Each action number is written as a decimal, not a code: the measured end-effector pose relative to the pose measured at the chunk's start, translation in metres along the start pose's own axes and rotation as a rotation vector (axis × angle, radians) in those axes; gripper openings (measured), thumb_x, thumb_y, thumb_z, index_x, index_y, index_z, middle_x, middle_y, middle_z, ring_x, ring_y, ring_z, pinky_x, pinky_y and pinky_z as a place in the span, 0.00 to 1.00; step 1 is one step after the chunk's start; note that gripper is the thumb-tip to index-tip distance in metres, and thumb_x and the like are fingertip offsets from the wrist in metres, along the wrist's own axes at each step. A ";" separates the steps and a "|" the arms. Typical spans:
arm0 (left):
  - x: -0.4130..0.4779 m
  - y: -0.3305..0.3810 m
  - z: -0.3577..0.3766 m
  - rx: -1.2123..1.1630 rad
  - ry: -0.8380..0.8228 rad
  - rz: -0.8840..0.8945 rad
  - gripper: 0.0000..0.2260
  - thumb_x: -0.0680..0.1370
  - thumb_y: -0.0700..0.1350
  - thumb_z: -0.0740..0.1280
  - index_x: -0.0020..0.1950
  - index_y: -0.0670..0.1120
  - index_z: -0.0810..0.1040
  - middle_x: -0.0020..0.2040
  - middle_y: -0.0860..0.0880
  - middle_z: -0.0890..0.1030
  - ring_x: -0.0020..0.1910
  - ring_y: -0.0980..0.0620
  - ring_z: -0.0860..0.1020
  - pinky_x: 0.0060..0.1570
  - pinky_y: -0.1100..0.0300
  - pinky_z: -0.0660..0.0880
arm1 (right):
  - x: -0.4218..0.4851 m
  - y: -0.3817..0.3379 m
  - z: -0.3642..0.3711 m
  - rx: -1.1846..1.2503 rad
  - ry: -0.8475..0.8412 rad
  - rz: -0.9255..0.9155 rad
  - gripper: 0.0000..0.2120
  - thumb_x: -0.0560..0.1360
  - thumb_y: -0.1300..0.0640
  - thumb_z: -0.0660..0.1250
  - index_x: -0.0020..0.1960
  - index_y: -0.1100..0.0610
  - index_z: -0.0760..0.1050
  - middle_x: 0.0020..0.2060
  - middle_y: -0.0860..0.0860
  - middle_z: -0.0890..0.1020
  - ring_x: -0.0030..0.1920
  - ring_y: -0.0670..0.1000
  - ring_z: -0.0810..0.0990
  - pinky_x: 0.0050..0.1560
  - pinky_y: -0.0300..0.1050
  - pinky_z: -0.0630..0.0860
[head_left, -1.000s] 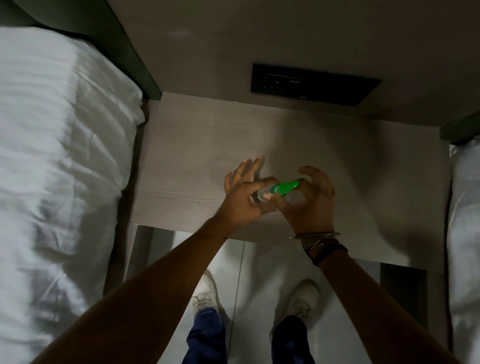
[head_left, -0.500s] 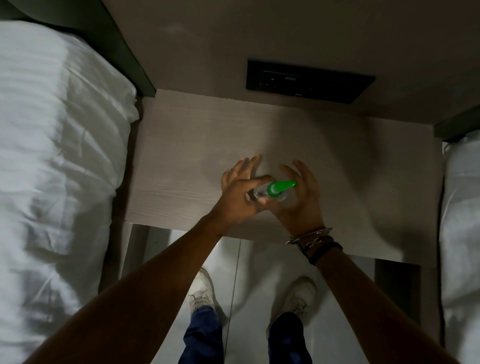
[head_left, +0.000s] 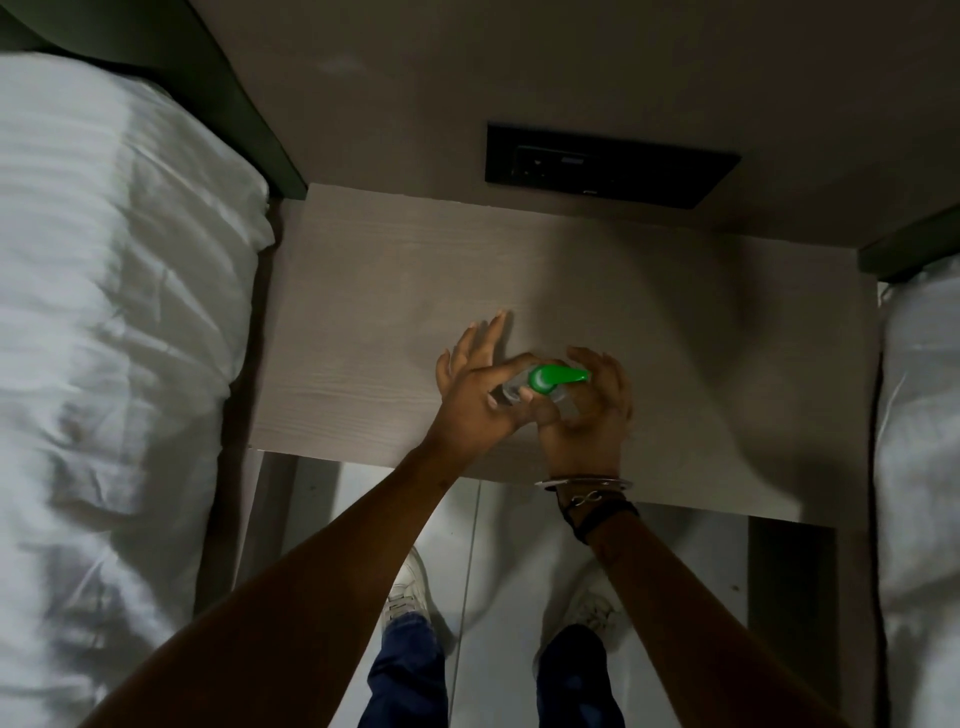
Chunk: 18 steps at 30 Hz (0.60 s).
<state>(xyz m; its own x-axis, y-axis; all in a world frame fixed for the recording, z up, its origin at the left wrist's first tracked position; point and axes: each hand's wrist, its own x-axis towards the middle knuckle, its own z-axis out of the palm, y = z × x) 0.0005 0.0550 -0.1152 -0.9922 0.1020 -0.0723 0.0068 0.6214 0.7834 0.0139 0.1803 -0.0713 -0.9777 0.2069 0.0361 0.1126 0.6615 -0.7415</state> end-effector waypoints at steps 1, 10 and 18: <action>0.000 -0.002 0.001 0.002 0.005 0.005 0.18 0.70 0.57 0.70 0.58 0.56 0.80 0.77 0.51 0.57 0.76 0.44 0.49 0.69 0.38 0.45 | 0.001 0.000 -0.004 -0.001 -0.016 0.004 0.18 0.60 0.63 0.78 0.47 0.56 0.79 0.57 0.59 0.80 0.62 0.65 0.74 0.56 0.71 0.71; 0.003 -0.007 0.004 0.065 -0.010 -0.038 0.25 0.64 0.57 0.77 0.59 0.64 0.75 0.75 0.58 0.54 0.75 0.47 0.48 0.67 0.42 0.42 | 0.016 -0.018 -0.043 -0.375 -0.085 -0.285 0.13 0.68 0.50 0.74 0.37 0.61 0.82 0.55 0.59 0.82 0.62 0.64 0.76 0.58 0.68 0.70; 0.001 -0.002 0.002 0.086 0.005 -0.052 0.19 0.67 0.53 0.77 0.58 0.58 0.80 0.77 0.47 0.60 0.75 0.42 0.52 0.67 0.39 0.46 | 0.007 -0.042 -0.031 -0.550 -0.102 -0.107 0.16 0.70 0.50 0.71 0.35 0.64 0.82 0.53 0.60 0.84 0.62 0.62 0.76 0.62 0.63 0.67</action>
<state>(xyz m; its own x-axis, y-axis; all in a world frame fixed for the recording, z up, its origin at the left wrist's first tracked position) 0.0001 0.0552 -0.1183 -0.9921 0.0639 -0.1081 -0.0342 0.6904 0.7227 0.0077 0.1761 -0.0190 -0.9978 0.0654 0.0063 0.0610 0.9586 -0.2781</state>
